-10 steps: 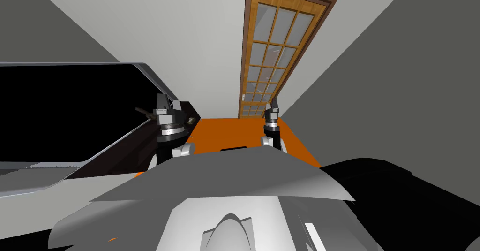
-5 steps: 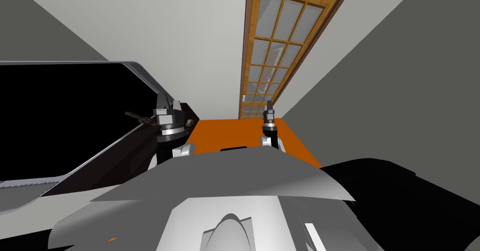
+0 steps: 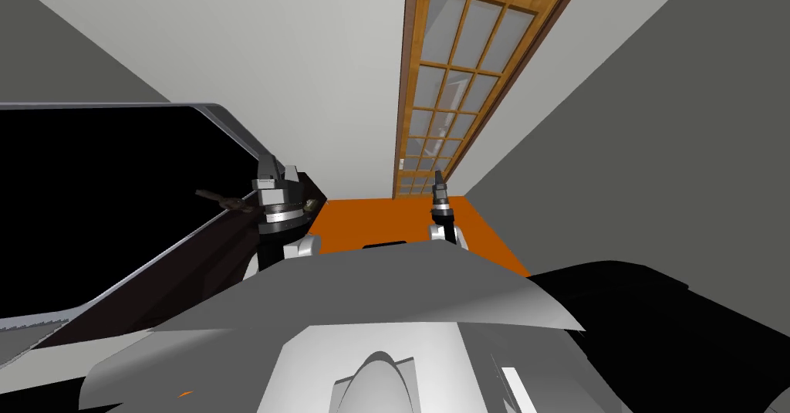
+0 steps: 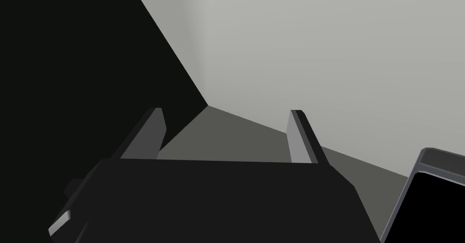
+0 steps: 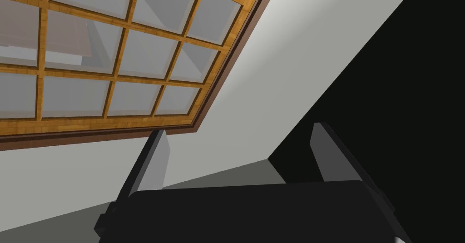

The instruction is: Pull the door open

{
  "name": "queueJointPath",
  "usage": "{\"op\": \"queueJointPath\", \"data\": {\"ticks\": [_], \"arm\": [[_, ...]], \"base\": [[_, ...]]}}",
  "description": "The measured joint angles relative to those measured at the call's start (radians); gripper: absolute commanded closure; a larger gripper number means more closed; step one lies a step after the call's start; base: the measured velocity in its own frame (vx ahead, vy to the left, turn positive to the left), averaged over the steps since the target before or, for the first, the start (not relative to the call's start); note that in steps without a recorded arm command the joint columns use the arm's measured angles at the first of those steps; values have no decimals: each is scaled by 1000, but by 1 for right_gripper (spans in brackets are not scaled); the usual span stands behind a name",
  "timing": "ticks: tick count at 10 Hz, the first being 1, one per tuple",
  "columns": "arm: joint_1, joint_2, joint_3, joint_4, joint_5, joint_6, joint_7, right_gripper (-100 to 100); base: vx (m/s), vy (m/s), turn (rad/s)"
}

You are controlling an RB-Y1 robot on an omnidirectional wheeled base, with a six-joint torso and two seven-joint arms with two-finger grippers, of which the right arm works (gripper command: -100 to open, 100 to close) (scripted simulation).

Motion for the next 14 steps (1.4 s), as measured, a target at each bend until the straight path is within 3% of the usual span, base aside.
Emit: {"op": "queueJointPath", "data": {"ticks": [9,14], "arm": [[-66,-27,-36,194,45,-50,141,-100],[-96,-36,-58,319,71,-95,228,-100]], "base": [[101,11,-10],[104,13,-12]]}}
